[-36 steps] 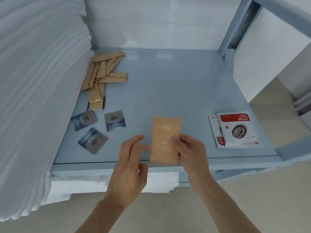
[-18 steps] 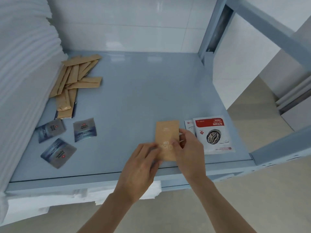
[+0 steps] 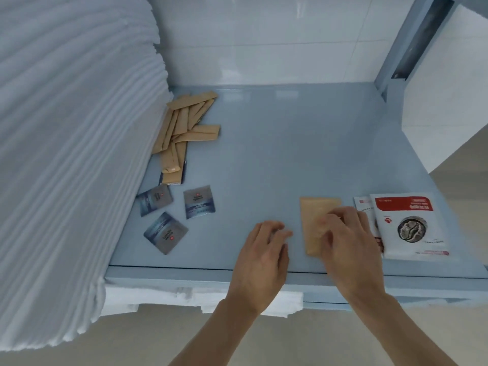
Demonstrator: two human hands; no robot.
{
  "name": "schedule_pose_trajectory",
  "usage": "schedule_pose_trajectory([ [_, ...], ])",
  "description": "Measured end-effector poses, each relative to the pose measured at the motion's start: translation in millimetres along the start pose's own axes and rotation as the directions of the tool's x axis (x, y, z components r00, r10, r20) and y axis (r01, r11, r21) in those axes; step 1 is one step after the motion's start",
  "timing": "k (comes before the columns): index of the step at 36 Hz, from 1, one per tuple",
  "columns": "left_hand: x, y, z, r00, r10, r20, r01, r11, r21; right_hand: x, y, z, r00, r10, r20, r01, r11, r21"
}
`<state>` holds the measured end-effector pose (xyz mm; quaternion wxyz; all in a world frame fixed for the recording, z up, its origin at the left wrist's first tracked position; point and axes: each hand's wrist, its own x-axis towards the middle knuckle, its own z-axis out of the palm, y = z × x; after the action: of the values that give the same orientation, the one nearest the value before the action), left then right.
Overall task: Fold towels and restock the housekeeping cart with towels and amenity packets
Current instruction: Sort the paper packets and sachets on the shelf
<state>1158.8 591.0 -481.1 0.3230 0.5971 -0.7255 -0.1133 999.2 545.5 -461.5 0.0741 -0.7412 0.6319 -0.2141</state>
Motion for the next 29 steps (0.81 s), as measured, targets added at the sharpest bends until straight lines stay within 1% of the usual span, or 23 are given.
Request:
schedule_pose_trajectory([
  [2, -2, -13, -14, 0.997, -0.06, -0.05, 0.063, 0.997, 0.048, 3, -13, 5, 1.0, -0.025, -0.015, 0.025, 0.999, 0.028],
  [5, -6, -36, -36, 0.978, -0.155, -0.142, 0.176, 0.973, 0.15, 8, -38, 13, 0.998, -0.067, 0.023, 0.065, 0.995, 0.079],
  [8, -11, -62, -56, 0.934, -0.282, -0.219, 0.336, 0.901, 0.274, 14, -67, 25, 0.989, -0.109, 0.104, 0.093, 0.985, 0.146],
  [11, -20, -87, -74, 0.88, -0.412, -0.237, 0.472, 0.816, 0.333, 20, -98, 37, 0.968, -0.193, 0.161, 0.159, 0.966, 0.203],
  [14, -30, -105, -87, 0.832, -0.515, -0.206, 0.554, 0.773, 0.31, 26, -130, 49, 0.931, -0.283, 0.23, 0.235, 0.947, 0.217],
  [15, -34, -109, -90, 0.833, -0.518, -0.195, 0.553, 0.775, 0.305, 27, -140, 54, 0.915, -0.307, 0.262, 0.254, 0.943, 0.216],
  [18, -42, -116, -96, 0.873, -0.459, -0.167, 0.488, 0.817, 0.308, 31, -162, 68, 0.861, -0.357, 0.361, 0.31, 0.933, 0.184],
  [21, -45, -121, -100, 0.886, -0.423, -0.192, 0.462, 0.844, 0.273, 32, -169, 80, 0.836, -0.348, 0.425, 0.335, 0.936, 0.109],
  [23, -48, -124, -101, 0.873, -0.429, -0.231, 0.475, 0.854, 0.21, 29, -170, 85, 0.849, -0.337, 0.408, 0.332, 0.939, 0.084],
  [25, -51, -126, -102, 0.861, -0.436, -0.262, 0.48, 0.867, 0.132, 25, -169, 87, 0.872, -0.342, 0.35, 0.343, 0.937, 0.062],
  [29, -56, -128, -103, 0.858, -0.437, -0.27, 0.457, 0.889, 0.013, 14, -164, 85, 0.897, -0.353, 0.265, 0.366, 0.93, -0.002],
])
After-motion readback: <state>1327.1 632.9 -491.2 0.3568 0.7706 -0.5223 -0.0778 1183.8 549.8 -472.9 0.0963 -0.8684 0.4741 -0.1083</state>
